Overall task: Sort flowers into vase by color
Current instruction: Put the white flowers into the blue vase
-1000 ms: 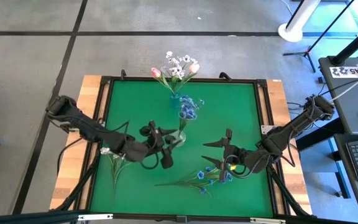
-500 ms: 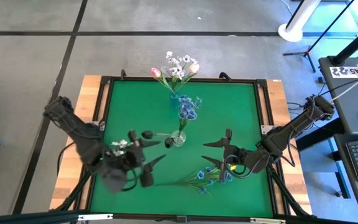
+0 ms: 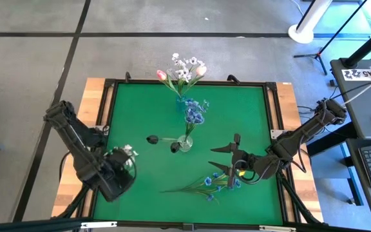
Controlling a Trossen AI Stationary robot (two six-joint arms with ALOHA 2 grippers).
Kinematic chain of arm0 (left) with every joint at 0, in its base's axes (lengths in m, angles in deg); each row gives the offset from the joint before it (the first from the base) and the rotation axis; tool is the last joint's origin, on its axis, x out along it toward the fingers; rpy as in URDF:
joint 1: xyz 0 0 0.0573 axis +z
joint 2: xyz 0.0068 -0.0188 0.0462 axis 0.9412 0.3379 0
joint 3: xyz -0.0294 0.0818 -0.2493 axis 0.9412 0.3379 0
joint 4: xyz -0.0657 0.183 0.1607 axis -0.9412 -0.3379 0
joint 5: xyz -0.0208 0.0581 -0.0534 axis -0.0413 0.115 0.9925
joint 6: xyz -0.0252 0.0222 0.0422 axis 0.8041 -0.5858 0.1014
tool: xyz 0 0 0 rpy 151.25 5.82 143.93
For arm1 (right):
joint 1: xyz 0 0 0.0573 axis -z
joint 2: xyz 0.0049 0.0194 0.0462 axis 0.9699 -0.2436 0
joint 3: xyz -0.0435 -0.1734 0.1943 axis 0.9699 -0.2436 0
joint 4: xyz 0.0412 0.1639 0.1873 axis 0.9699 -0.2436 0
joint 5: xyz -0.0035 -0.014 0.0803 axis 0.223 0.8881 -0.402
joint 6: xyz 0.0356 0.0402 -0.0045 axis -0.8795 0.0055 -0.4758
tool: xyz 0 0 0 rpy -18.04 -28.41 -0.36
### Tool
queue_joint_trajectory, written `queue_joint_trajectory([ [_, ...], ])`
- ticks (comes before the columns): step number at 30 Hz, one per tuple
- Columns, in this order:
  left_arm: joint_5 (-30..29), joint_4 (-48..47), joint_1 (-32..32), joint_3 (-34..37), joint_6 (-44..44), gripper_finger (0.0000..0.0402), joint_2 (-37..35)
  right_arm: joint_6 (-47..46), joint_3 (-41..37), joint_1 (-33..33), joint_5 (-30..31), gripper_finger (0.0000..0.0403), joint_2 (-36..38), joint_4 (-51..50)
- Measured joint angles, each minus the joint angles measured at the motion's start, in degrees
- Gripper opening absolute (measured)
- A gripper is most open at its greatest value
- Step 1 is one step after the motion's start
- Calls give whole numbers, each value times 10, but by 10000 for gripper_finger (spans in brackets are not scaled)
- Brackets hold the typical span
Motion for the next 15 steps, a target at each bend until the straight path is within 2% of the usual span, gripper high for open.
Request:
queue_joint_trajectory([
  [3,47,49,-22,52,30,218,0,0,0,0,-1,205,0,2],
  [10,64,271,-58,170,83,218,0,0,0,0,-2,205,0,0],
  [15,136,397,-75,281,154,218,0,0,0,0,-8,205,0,-2],
])
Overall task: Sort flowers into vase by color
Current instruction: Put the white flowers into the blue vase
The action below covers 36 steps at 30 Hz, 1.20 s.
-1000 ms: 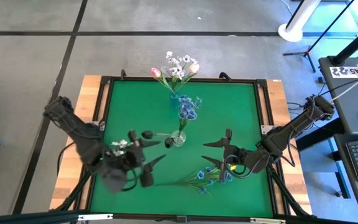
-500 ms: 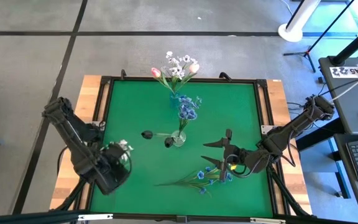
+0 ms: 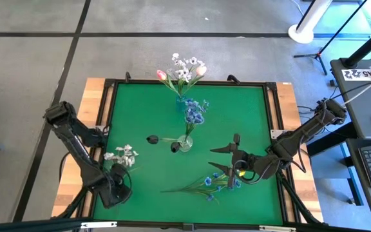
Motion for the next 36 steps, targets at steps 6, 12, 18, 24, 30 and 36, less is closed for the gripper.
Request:
queue_joint_trajectory([
  [6,12,109,-8,74,40,218,0,0,0,0,-9,205,0,-1],
  [12,25,148,7,113,35,217,-5,0,0,0,-9,205,0,-4],
  [18,65,128,47,124,-24,189,-6,-3,0,0,-9,205,0,-4],
  [24,48,77,94,104,-115,81,0,-6,0,0,-9,205,0,-5],
  [30,-60,-96,120,14,-183,11,-3,-7,0,0,-9,205,0,-8],
  [36,-132,-323,104,-135,-149,5,-39,-7,0,0,-9,205,0,-8],
])
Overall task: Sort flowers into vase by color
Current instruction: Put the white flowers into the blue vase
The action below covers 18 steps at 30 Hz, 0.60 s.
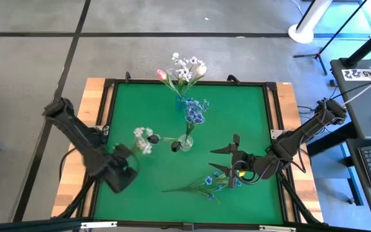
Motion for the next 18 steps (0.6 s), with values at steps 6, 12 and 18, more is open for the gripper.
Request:
queue_joint_trajectory([
  [6,-162,-85,-42,-123,69,2,-44,0,0,0,0,205,0,0],
  [12,-383,-85,-45,-189,0,2,-64,-1,0,0,0,205,0,1],
  [18,-632,-67,-45,-224,-176,1,-67,-1,0,0,0,205,0,0],
])
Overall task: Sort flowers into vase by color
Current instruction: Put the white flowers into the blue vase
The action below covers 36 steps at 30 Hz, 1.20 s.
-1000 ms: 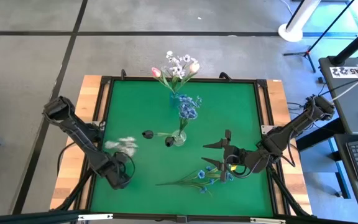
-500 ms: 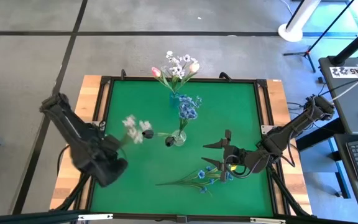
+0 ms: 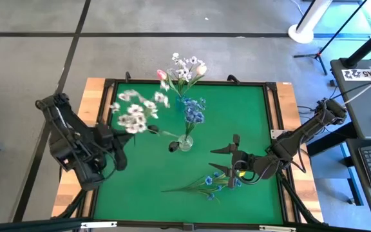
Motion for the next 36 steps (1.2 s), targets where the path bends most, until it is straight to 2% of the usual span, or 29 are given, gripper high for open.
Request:
queue_joint_trajectory([
  [3,-110,32,0,-9,-102,1,-1,0,0,0,0,205,0,0],
  [4,-126,38,0,-11,-122,1,-1,1,0,0,0,205,0,0],
  [9,-135,56,31,-16,-144,0,1,8,0,0,1,205,0,0],
  [13,-124,87,30,-2,-161,0,16,16,0,0,1,205,0,0],
  [16,-116,151,30,10,-201,0,31,17,0,0,1,205,0,0],
  [20,-92,275,29,19,-312,0,71,17,0,0,1,205,0,0],
  [24,-25,458,32,19,-493,0,102,17,0,0,1,205,0,0],
  [30,189,780,54,19,-813,0,123,17,0,0,0,205,0,-1],
  [36,295,951,123,19,-995,0,100,12,0,0,-19,205,0,-1],
])
